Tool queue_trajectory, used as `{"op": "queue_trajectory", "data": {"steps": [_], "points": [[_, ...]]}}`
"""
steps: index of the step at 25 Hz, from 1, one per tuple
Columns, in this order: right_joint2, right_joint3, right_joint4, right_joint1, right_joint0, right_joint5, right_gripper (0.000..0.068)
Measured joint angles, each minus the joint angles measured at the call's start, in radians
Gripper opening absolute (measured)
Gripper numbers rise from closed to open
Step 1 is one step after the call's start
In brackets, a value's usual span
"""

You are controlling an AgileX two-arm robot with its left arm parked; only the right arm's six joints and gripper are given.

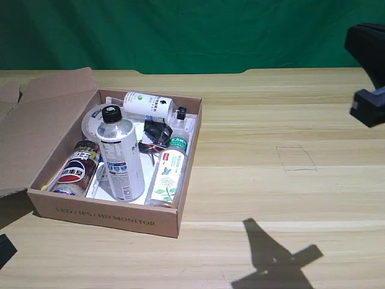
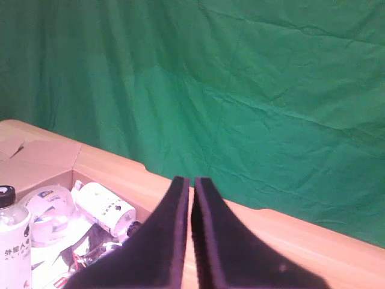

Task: Place the white bottle into the box.

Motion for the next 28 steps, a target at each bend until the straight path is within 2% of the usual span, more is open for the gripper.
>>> {"op": "queue_trajectory", "data": {"steps": [8,14,16,22,24,28], "points": [[0.019,-0.002,0.003,-0.045,0.0,-0.009,0.0004],[0.12,-0.002,0.103,-0.085,-0.032,-0.007,0.0004],[0.198,0.0,0.077,-0.144,-0.116,0.022,0.0004],[0.387,-0.008,-0.17,-0.39,-0.498,0.047,0.0004],[0.434,-0.012,-0.213,-0.469,-0.595,0.055,0.0004],[0.513,-0.017,-0.232,-0.601,-0.697,0.075,0.0004]]}}
